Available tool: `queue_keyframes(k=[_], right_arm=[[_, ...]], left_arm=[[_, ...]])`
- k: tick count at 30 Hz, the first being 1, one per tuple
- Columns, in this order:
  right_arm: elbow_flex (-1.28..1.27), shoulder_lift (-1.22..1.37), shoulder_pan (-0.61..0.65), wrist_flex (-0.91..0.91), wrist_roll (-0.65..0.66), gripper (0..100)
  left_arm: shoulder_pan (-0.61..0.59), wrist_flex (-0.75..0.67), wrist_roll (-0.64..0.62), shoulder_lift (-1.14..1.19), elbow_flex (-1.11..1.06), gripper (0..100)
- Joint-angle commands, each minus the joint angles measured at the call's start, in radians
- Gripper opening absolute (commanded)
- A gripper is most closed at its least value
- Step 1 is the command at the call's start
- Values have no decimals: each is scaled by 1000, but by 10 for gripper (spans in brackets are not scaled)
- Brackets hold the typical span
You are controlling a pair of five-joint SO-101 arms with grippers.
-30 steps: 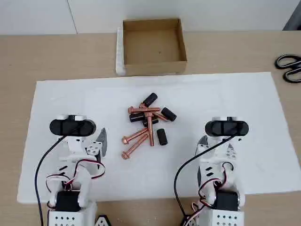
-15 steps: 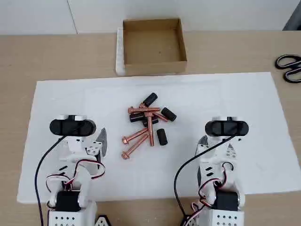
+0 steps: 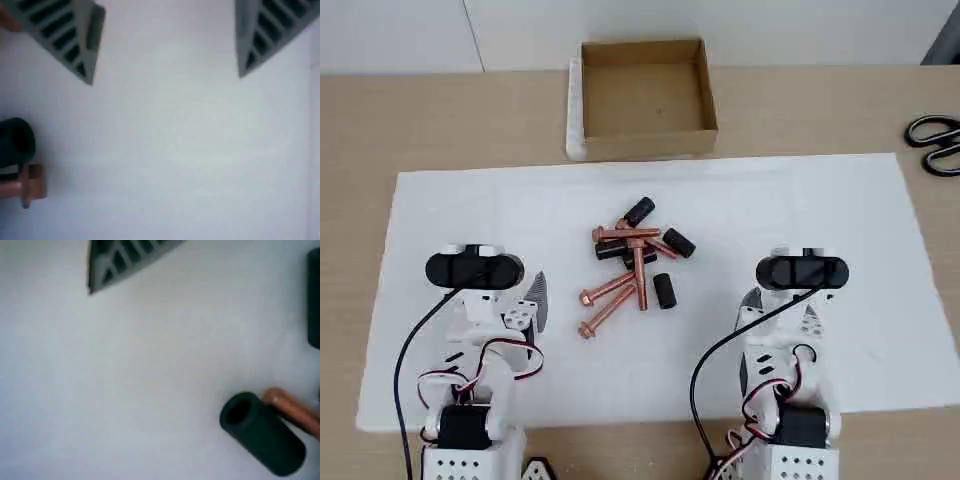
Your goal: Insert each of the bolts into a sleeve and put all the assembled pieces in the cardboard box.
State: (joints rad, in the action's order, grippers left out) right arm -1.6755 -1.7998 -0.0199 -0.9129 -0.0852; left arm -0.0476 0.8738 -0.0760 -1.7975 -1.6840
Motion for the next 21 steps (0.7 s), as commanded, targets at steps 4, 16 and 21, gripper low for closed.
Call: queue_keyframes(k=[4,16,21], right_arm=[[-8,-13,7,-5,0,199],[-8,-13,8,-5,0,199],[-8,-13,7,-5,0,199]], left_arm=[[-6,2,-3,-6,2,179],[-2,0,-5,-6,2,179],[21,-2,-3,-6,2,179]])
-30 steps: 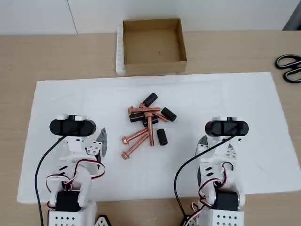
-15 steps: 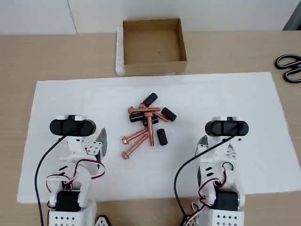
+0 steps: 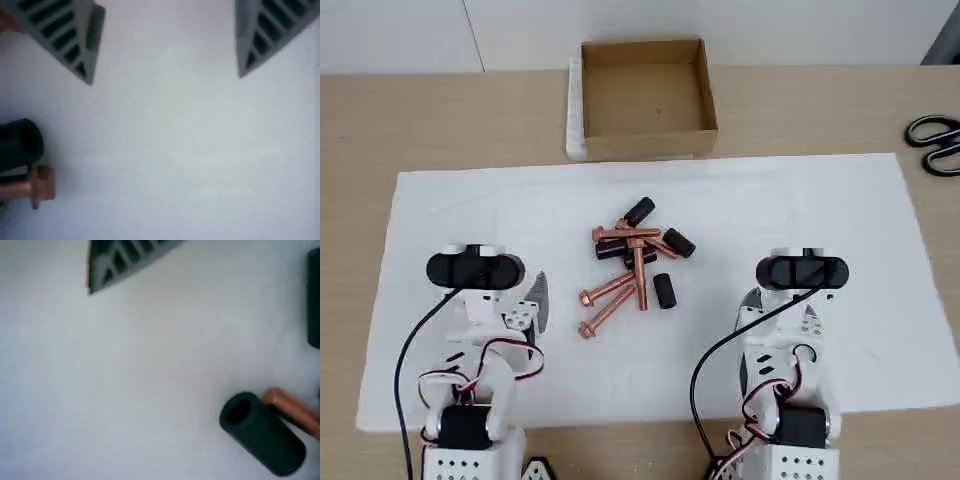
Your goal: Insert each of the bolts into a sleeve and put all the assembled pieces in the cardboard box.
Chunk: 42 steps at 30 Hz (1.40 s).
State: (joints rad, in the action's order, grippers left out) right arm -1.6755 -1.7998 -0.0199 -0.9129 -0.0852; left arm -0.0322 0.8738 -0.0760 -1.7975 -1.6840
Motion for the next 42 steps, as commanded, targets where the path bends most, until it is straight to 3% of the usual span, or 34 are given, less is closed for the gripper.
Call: queue_keyframes(k=[1,8,14,24,29,34,38,42], right_arm=[[-8,-13,7,-5,0,199],[-8,-13,5,4,0,199],[12,-15,-18,131,3,199],[486,-10,-220,154,9,199],[703,-7,-237,277,130,199],[736,2,-240,424,175,199],[775,125,-236,472,173,199],[916,407,-236,430,172,199]], left_arm=[[6,-2,-3,-6,2,179],[11,0,-2,-6,2,179],[6,-12,-5,-6,2,179],[5,-11,0,-6,2,179],[5,-11,0,-6,2,179],[5,-11,0,-6,2,179],[5,-11,0,-6,2,179],[5,-12,0,-6,2,179]])
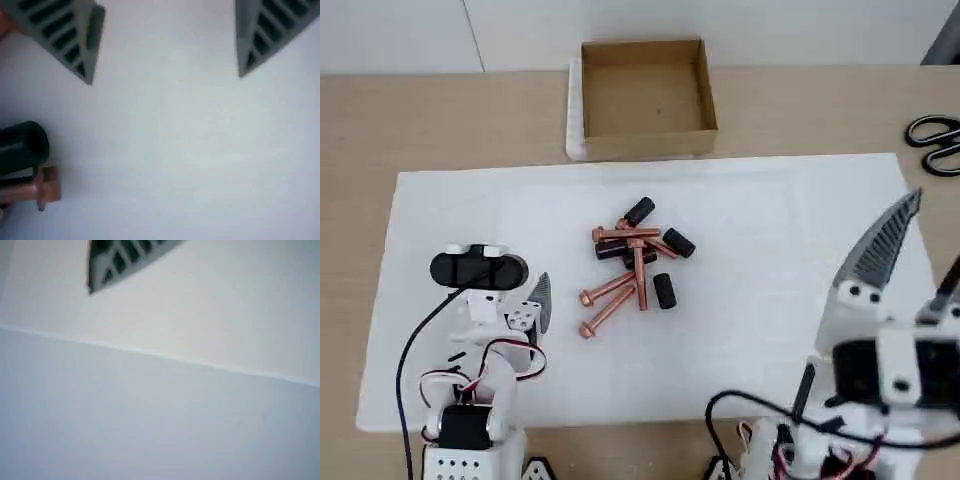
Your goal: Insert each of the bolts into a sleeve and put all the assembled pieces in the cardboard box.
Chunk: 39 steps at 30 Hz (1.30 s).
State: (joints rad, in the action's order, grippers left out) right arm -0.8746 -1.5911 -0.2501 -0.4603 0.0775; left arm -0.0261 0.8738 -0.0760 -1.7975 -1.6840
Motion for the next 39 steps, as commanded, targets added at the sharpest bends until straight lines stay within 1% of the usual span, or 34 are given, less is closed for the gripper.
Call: queue_keyframes(k=[1,4,6,12,14,16,19,22,24,28,35,39], right_arm=[[164,285,-2,-59,9,199],[333,562,24,-216,14,199],[480,748,41,-390,15,199],[904,1256,203,-977,17,199],[999,1383,252,-1129,15,199],[1053,1480,289,-1221,15,199],[1054,1600,308,-1239,5,199],[1054,1702,308,-1241,-58,199],[1054,1758,321,-1241,-61,199],[1054,1839,400,-1253,-21,199],[1059,1899,573,-1244,-20,200],[1059,1902,610,-1211,-23,201]], left_arm=[[-2,-12,0,-6,2,179],[-3,-12,0,-6,2,179],[-3,-12,2,-6,2,179],[-28,-14,2,-6,2,179],[-29,-14,2,-6,2,179],[-31,-14,2,-6,2,179],[-32,-14,2,-6,2,179],[-32,-14,2,-6,2,179],[-34,-14,2,-6,2,179],[-34,-14,2,-6,2,179],[-34,-14,2,-6,2,179],[-34,-14,2,-6,2,179]])
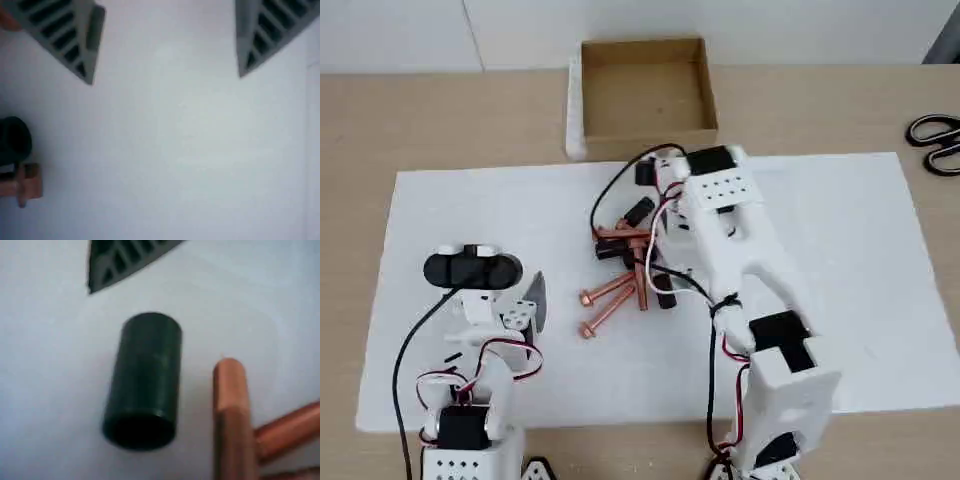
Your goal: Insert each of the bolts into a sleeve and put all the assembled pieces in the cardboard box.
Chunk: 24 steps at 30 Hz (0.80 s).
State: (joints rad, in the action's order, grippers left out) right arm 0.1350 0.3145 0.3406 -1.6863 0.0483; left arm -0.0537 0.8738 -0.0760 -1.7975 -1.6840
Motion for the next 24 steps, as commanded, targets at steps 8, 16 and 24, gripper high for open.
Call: queue_keyframes(k=[8,16,24], right_arm=[[49,-1,33,87,-60,201],[49,1,113,114,-107,199],[43,67,117,128,-107,199]], left_arm=[[-6,-15,2,-6,2,179],[-8,-15,2,-6,2,179],[-8,-15,2,-6,2,179]])
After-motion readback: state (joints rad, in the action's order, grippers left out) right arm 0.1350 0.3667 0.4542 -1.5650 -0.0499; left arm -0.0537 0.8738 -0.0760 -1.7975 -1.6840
